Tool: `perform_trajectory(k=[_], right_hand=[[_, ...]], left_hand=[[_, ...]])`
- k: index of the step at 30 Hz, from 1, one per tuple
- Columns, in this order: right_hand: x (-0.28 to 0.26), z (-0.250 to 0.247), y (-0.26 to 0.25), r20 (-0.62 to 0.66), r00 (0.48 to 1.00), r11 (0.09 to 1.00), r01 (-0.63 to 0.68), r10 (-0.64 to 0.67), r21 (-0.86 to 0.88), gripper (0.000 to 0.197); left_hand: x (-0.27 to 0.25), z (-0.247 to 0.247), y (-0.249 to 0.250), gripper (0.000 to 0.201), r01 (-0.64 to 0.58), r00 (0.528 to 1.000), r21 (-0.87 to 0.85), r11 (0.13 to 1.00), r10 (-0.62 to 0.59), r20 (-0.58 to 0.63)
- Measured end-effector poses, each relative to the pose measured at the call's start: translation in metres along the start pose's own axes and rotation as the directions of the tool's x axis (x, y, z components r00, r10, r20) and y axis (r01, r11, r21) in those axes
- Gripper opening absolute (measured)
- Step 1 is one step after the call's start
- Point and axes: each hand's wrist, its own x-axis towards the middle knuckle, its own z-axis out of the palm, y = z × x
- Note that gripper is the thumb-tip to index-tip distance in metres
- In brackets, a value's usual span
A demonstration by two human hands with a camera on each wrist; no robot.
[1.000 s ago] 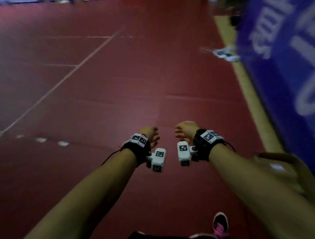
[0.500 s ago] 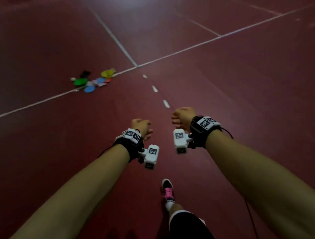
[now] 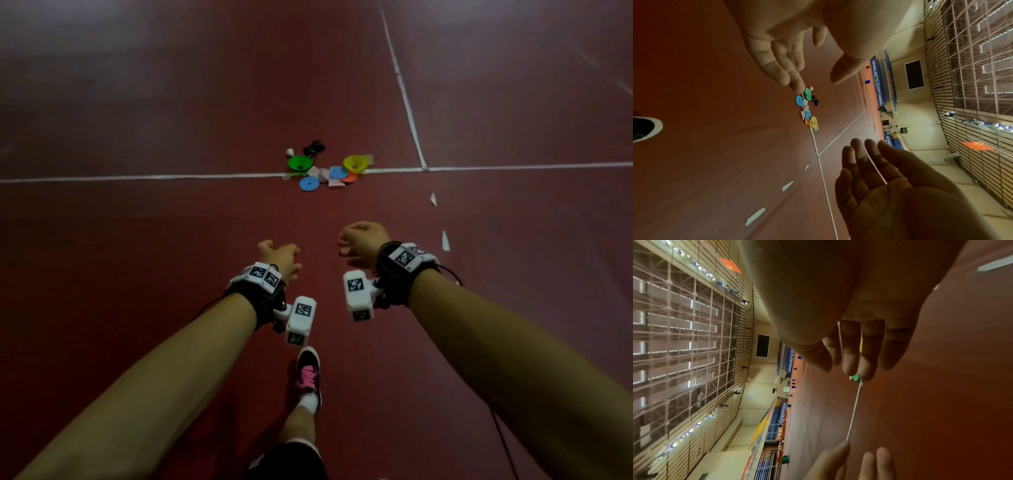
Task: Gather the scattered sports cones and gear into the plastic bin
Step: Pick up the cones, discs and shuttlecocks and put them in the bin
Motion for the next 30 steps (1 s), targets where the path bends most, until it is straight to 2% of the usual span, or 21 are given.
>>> perform_trajectory(k=[3,5,9,11,13,17,23,27,30], right_hand=[[0.076,0.004,-0.031,-0.030,0.999,0.997,0.023,-0.025,-0.072,0.014],[0.128,-0.001,-0.064,-0.114,0.993,0.999,0.019,-0.022,-0.034,0.019],[0.217,-0.024,-0.139,-0.273,0.962,0.998,0.035,-0.020,0.050,0.018],[0.248,-0.037,-0.161,-0.300,0.954,0.997,0.040,-0.018,0.068,0.013],[0.285,-0.049,-0.179,-0.312,0.950,0.997,0.038,-0.015,0.067,0.014],[0.378,-0.074,-0.209,-0.322,0.947,0.995,0.022,0.009,0.094,0.021],[0.539,-0.118,-0.256,-0.253,0.967,0.995,0.005,0.022,0.103,0.022],[0.631,-0.153,-0.298,-0.164,0.983,0.995,-0.076,0.086,0.069,0.027],[0.700,-0.173,-0.343,-0.177,0.977,0.993,-0.117,0.116,0.009,0.014]], left_hand=[[0.079,0.032,0.038,0.058,0.048,0.998,-0.016,0.999,-0.047,0.051],[0.126,0.057,0.081,0.046,0.054,0.992,0.022,0.998,-0.056,0.112],[0.204,0.111,0.181,0.022,-0.064,0.963,0.065,0.996,0.045,0.267],[0.234,0.136,0.216,0.011,-0.082,0.951,0.068,0.994,0.057,0.305],[0.267,0.165,0.239,0.019,-0.052,0.945,0.091,0.995,0.019,0.326],[0.333,0.219,0.267,0.021,0.017,0.923,0.145,0.989,-0.072,0.379],[0.448,0.310,0.336,0.023,-0.003,0.926,0.174,0.985,-0.063,0.372],[0.508,0.363,0.384,0.015,-0.011,0.966,0.183,0.983,-0.037,0.256],[0.552,0.396,0.419,0.018,0.015,0.979,0.150,0.989,-0.045,0.197]])
